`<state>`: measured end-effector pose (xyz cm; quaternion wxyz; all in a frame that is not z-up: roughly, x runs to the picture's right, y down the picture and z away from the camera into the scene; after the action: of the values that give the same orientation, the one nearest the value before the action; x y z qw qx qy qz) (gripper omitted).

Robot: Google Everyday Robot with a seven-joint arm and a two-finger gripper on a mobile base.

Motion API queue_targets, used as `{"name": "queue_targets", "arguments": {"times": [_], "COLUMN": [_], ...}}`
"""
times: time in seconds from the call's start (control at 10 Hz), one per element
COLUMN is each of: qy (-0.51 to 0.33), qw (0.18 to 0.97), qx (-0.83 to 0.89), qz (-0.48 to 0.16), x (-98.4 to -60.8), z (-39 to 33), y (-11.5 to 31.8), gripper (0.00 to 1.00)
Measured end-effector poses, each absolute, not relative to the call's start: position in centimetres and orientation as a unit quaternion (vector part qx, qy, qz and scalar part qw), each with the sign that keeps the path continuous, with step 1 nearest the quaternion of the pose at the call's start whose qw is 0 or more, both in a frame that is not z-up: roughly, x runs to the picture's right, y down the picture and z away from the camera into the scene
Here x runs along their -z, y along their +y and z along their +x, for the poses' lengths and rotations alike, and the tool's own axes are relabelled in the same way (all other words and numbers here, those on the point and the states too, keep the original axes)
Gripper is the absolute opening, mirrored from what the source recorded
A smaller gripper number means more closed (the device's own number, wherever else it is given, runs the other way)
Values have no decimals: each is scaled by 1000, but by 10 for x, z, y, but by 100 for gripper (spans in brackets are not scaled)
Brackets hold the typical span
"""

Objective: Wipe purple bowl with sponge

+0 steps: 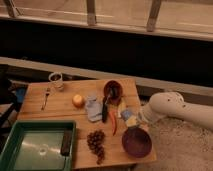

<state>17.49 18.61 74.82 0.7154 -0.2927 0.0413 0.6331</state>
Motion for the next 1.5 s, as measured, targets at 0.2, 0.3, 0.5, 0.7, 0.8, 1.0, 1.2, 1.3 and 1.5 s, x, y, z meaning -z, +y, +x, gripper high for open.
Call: {"name": "queue_targets", "arguments": {"times": [0.2, 0.3, 0.5, 0.7, 0.8, 1.0, 1.2, 1.3, 1.5], "qy": [46, 46, 45, 41, 42, 47, 54, 60, 70], "qw": [710, 708, 704, 697, 694, 686, 674, 667, 661], "qx": [-643, -647, -654, -663, -665, -667, -678, -684, -690], "qz": [-285, -280, -273, -271, -274, -286, -290, -289, -288], "x": [-740, -735, -726, -712, -708, -713, -716, -717, -718], "z": [184, 188, 194, 199, 199, 197, 204, 209, 214], "y": [193, 196, 206, 226, 239, 261, 275, 279, 281], "gripper": [0, 0, 0, 0, 0, 0, 0, 0, 0]}}
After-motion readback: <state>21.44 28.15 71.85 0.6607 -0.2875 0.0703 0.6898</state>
